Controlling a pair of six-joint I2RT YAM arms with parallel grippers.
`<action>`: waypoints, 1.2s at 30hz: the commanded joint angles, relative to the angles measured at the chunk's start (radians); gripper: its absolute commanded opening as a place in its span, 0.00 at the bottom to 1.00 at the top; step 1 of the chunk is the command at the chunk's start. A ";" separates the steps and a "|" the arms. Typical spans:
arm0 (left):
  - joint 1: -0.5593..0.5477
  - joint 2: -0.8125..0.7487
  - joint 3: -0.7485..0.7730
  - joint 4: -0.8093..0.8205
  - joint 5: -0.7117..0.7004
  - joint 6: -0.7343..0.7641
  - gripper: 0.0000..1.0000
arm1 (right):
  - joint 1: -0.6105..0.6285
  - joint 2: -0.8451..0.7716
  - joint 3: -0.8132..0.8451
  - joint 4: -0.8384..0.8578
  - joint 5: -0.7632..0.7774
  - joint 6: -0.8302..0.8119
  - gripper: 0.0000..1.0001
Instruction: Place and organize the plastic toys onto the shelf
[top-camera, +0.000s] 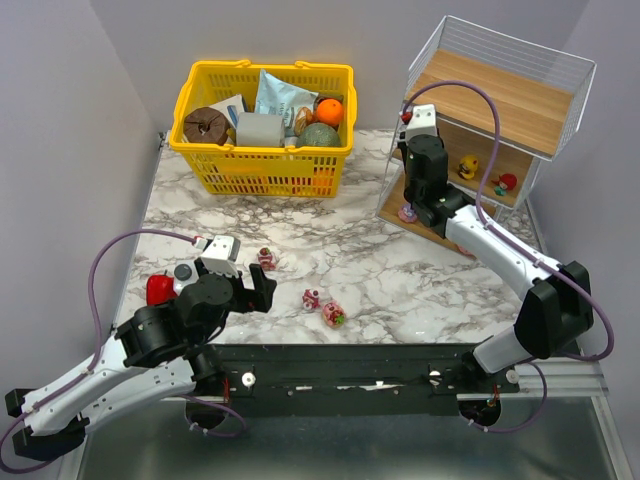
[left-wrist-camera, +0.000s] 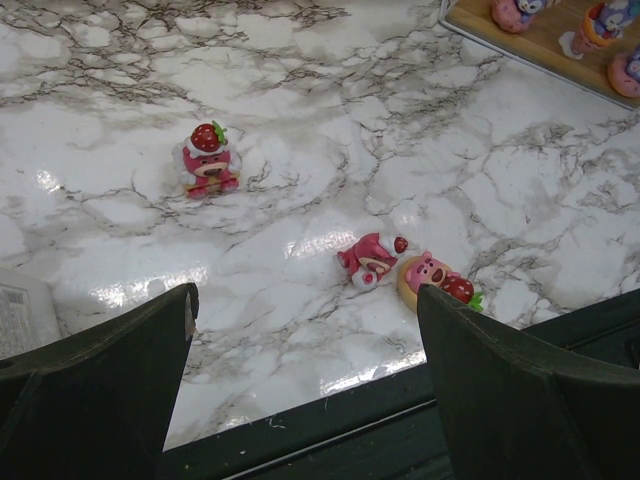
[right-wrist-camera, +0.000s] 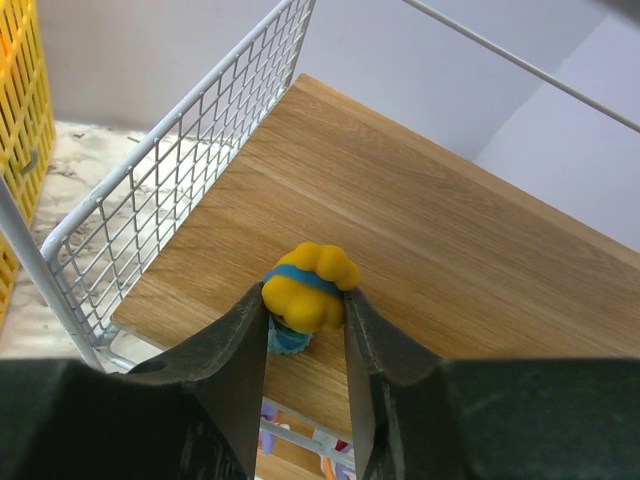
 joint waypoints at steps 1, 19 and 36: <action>0.003 0.001 -0.004 -0.006 -0.028 -0.003 0.99 | -0.006 -0.018 0.012 -0.058 -0.009 0.023 0.44; 0.003 -0.002 -0.002 -0.007 -0.034 -0.003 0.99 | -0.004 -0.035 0.041 -0.138 -0.040 0.072 0.71; 0.003 -0.049 0.001 -0.003 -0.022 0.000 0.99 | 0.005 -0.350 -0.046 -0.465 -0.645 0.269 0.85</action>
